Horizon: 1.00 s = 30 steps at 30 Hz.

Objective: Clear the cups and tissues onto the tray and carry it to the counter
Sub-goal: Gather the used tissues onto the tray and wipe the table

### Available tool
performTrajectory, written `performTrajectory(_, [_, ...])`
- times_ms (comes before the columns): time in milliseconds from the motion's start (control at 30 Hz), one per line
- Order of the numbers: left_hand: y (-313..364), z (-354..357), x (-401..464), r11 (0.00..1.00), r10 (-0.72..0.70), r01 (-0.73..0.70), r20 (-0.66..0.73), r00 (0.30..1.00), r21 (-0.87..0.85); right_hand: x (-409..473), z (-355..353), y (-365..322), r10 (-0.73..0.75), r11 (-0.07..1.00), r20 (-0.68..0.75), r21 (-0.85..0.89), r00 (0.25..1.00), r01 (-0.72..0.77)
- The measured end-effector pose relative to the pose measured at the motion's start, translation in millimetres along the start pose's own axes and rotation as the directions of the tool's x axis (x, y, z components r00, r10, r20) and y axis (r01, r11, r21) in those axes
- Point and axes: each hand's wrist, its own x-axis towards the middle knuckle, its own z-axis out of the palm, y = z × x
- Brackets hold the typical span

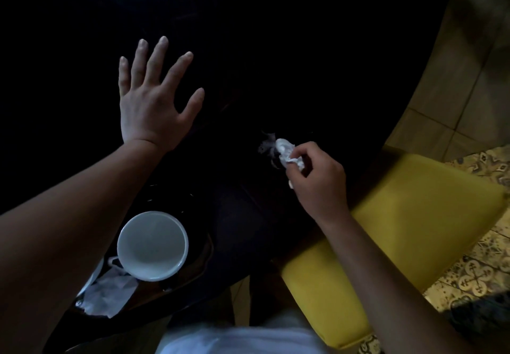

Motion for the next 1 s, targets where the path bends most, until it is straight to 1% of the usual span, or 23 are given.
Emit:
performTrajectory(67, [0.3, -0.6, 0.2, 1.000, -0.001, 0.001, -0.001, 1.000, 0.000, -6.5, 13.0, -5.2, -0.083, 0.995, 0.083, -0.046, 0.993, 0.087])
performTrajectory(133, [0.2, -0.4, 0.2, 1.000, 0.001, -0.001, -0.003, 1.000, 0.007, -14.6, 30.6, -12.5, -0.170, 0.973, 0.170, -0.129, 0.971, 0.193])
performTrajectory(200, [-0.1, -0.1, -0.3, 1.000, 0.001, -0.001, -0.004, 1.000, 0.008, -12.4, 38.8, -12.3, -0.218, 0.948, 0.172, -0.196, 0.961, 0.251])
performTrajectory(267, [-0.9, 0.1, -0.5, 1.000, 0.000, 0.000, -0.006, 1.000, 0.009, 3.0, 33.9, -4.7, -0.193, 0.942, 0.097, -0.259, 0.976, 0.212])
performTrajectory(333, [-1.7, -0.1, -0.8, 1.000, 0.004, -0.004, -0.009, 1.000, 0.011, 24.7, 20.6, 8.0, -0.135, 0.945, -0.007, -0.301, 0.991, 0.127])
performTrajectory(367, [-1.6, -0.4, -0.8, 1.000, 0.006, -0.006, -0.009, 1.000, 0.009, 34.7, 12.5, 15.0, -0.107, 0.947, -0.037, -0.308, 0.994, 0.091])
performTrajectory(467, [-0.5, -0.7, -0.3, 1.000, 0.004, -0.004, -0.006, 1.000, 0.005, 55.8, -11.9, 26.7, -0.084, 0.969, -0.040, -0.238, 0.996, 0.073])
performTrajectory(500, [-0.4, -0.9, -0.3, 1.000, 0.003, -0.003, -0.002, 1.000, 0.005, 61.7, -20.2, 27.6, -0.081, 0.979, -0.062, -0.193, 0.995, 0.067])
performTrajectory(567, [-0.3, -1.3, -0.4, 1.000, 0.002, -0.002, 0.001, 1.000, 0.003, 74.9, -34.0, 31.8, -0.057, 0.993, -0.159, -0.109, 0.986, 0.040])
performTrajectory(633, [0.1, -1.1, -0.4, 1.000, 0.004, -0.004, 0.000, 1.000, 0.008, 87.3, -40.4, 41.1, -0.002, 0.997, -0.202, -0.075, 0.979, -0.013])
performTrajectory(733, [0.6, -1.3, -0.4, 1.000, 0.002, -0.002, 0.006, 1.000, 0.011, 89.4, -32.0, 49.7, 0.028, 0.991, -0.141, -0.122, 0.990, -0.046])
performTrajectory(800, [0.1, -1.1, -0.8, 1.000, 0.001, -0.001, 0.002, 1.000, 0.006, 77.2, -14.7, 42.1, -0.019, 0.986, -0.079, -0.168, 0.997, 0.005])
performTrajectory(900, [0.0, -0.5, -0.6, 1.000, 0.006, -0.006, -0.008, 1.000, -0.001, 44.3, 10.5, 22.7, -0.099, 0.977, 0.047, -0.186, 0.994, 0.106])
performTrajectory(933, [0.1, -0.7, -0.5, 1.000, 0.005, -0.005, -0.010, 1.000, -0.002, 33.4, 14.6, 16.5, -0.114, 0.975, 0.071, -0.183, 0.991, 0.125])
performTrajectory(1000, [-0.3, -1.1, -0.6, 1.000, 0.000, 0.000, -0.008, 1.000, 0.001, 15.5, 17.5, 7.6, -0.123, 0.980, 0.072, -0.146, 0.990, 0.132])
